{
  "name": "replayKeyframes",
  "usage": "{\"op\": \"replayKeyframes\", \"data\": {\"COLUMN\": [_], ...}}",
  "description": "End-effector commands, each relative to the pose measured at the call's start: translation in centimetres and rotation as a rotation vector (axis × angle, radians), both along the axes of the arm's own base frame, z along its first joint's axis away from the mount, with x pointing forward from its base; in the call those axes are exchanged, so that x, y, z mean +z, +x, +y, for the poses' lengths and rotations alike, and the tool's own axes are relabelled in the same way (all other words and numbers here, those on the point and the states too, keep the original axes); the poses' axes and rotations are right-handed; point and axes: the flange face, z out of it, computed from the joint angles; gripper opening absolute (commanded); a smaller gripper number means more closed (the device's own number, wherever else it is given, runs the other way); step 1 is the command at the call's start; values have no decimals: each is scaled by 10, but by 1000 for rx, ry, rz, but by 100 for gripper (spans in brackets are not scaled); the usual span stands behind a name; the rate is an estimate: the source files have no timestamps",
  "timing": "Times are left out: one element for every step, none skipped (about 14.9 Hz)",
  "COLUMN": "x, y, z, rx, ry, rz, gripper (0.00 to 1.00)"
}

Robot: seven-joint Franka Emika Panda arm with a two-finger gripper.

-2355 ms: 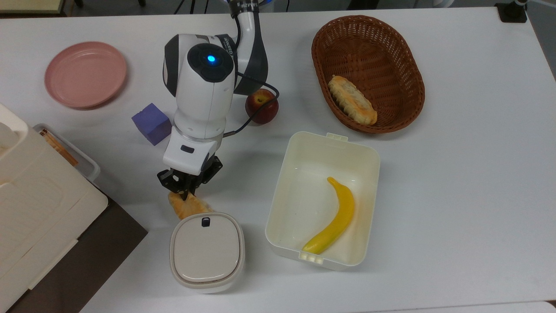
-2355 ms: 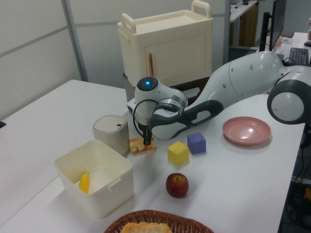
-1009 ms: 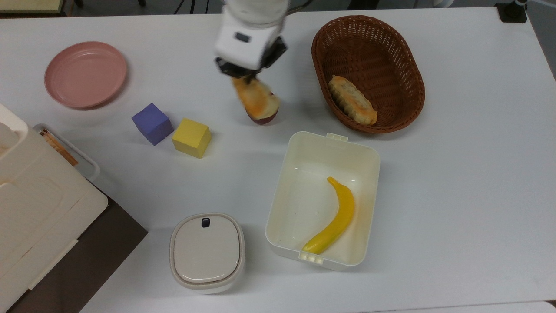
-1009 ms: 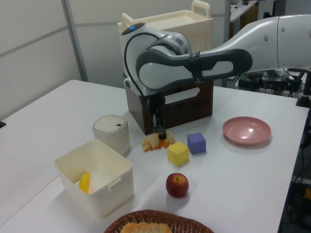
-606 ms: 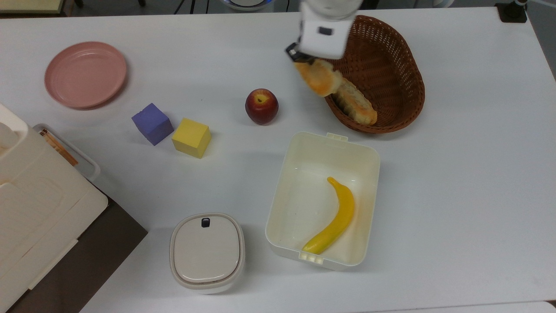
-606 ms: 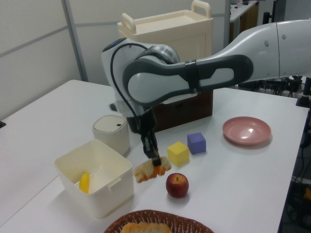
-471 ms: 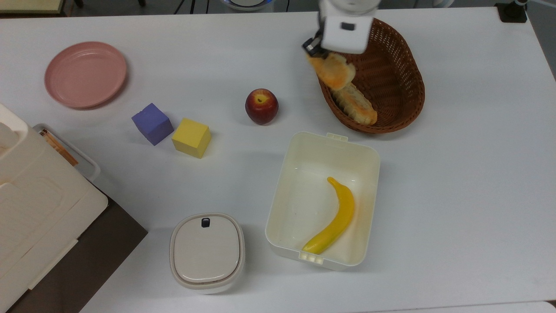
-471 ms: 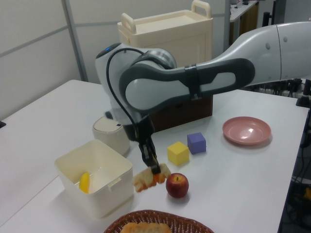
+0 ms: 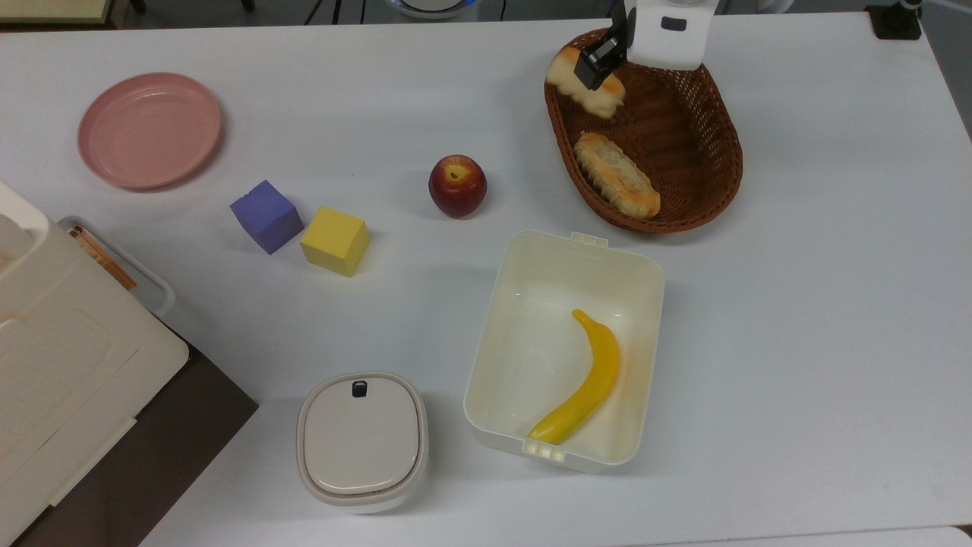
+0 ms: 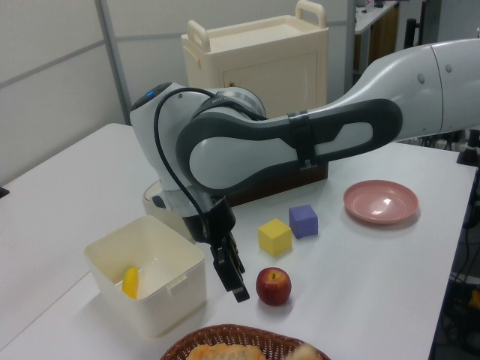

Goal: Put the bread in the basket

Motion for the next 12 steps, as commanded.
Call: {"op": "replayKeyframes", "data": {"x": [13, 13, 15, 15, 20, 28, 32, 36, 42, 45, 46, 46], "y": [9, 14, 20, 25, 31, 38, 43, 47, 52, 56, 58, 60], "z": [-35, -47, -60, -76, -92, -108, -124, -141, -157, -175, -190, -205], "rx": [-53, -66, -81, -106, -134, -162, -191, -219, -246, -278, -302, -325], "ry": [-65, -97, -115, -123, -121, -117, -115, -112, -105, -103, -107, -119], "rz": [-35, -51, -66, -71, -81, -99, -108, -114, -140, -154, -157, -161], "gripper": [100, 100, 100, 100, 100, 100, 100, 100, 100, 100, 100, 100]}}
